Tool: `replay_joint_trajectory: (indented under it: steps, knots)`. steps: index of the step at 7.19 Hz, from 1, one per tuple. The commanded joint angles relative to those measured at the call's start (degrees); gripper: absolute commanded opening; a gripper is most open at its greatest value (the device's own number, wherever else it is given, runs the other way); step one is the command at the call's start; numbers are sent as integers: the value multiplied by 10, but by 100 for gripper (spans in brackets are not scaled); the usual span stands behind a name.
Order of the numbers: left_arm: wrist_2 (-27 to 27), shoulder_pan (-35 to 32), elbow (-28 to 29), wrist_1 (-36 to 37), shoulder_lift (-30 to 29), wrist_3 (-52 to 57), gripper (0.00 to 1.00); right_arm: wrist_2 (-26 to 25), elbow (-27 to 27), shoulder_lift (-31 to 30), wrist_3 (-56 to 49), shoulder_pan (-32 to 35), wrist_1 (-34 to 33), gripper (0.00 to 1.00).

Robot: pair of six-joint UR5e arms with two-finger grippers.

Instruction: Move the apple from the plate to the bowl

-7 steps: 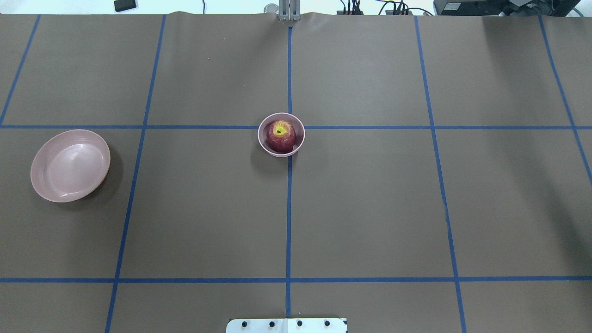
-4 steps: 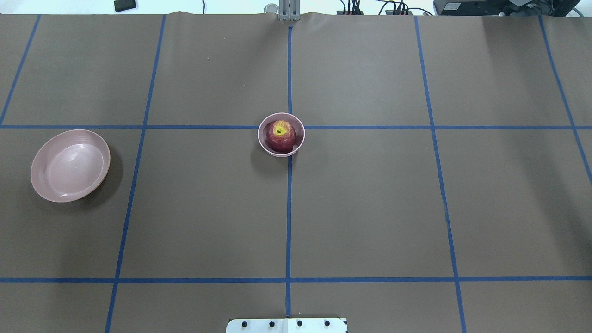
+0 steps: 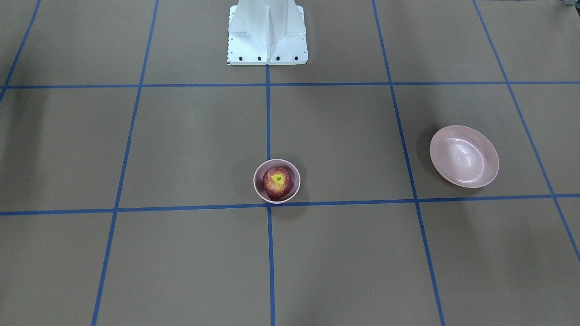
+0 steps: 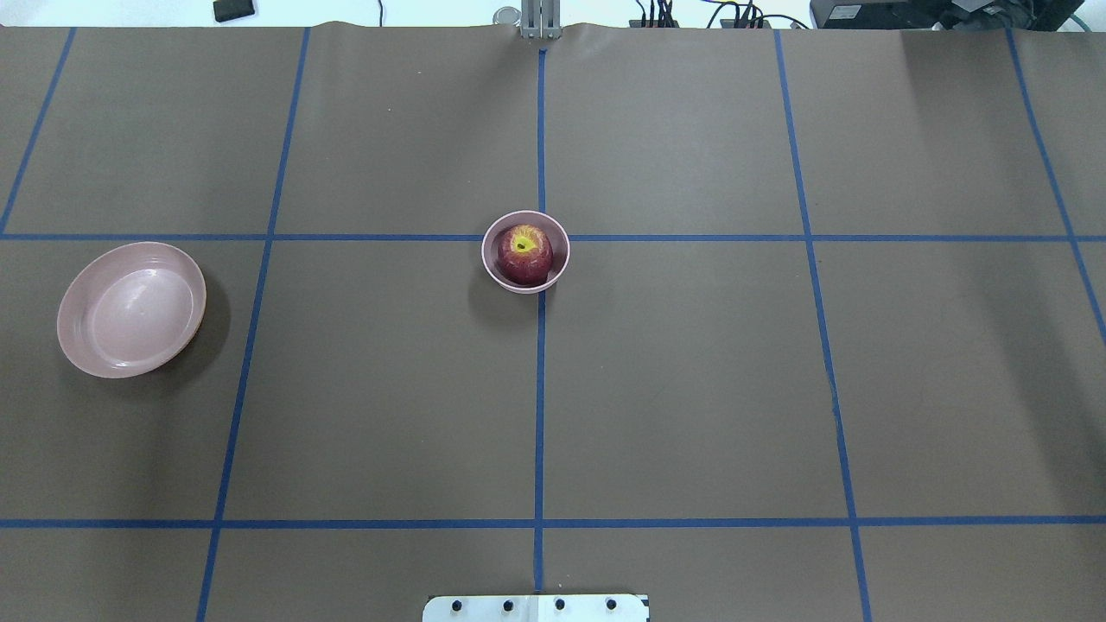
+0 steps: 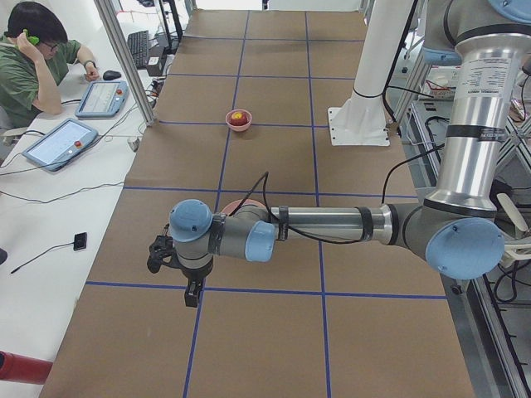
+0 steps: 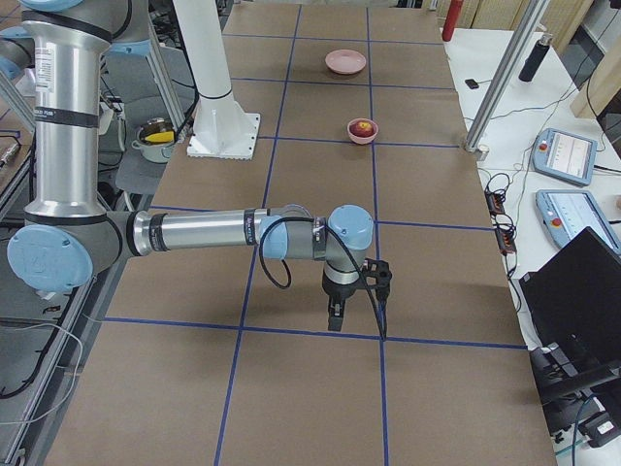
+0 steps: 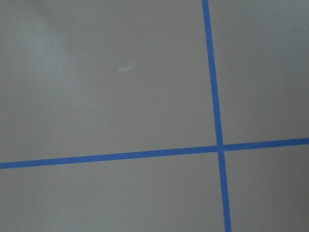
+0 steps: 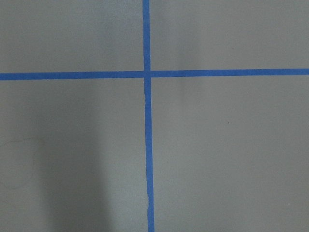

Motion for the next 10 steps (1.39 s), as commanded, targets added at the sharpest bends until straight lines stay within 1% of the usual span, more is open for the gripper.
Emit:
replay_joint_trajectory:
  steps: [1,3,9,10]
  knots:
    - [1,11,-51,-1,43,-9,99,0,-3,-6,0,0,0,100]
    - [2,28,-58,-1,47,-11,99,0,-5,-7,0,0,-3,100]
    - [5,28,-57,0,47,-11,99,1,-1,2,2,3,-12,100]
    - [5,28,-57,0,47,-11,99,7,-1,2,2,3,-14,100]
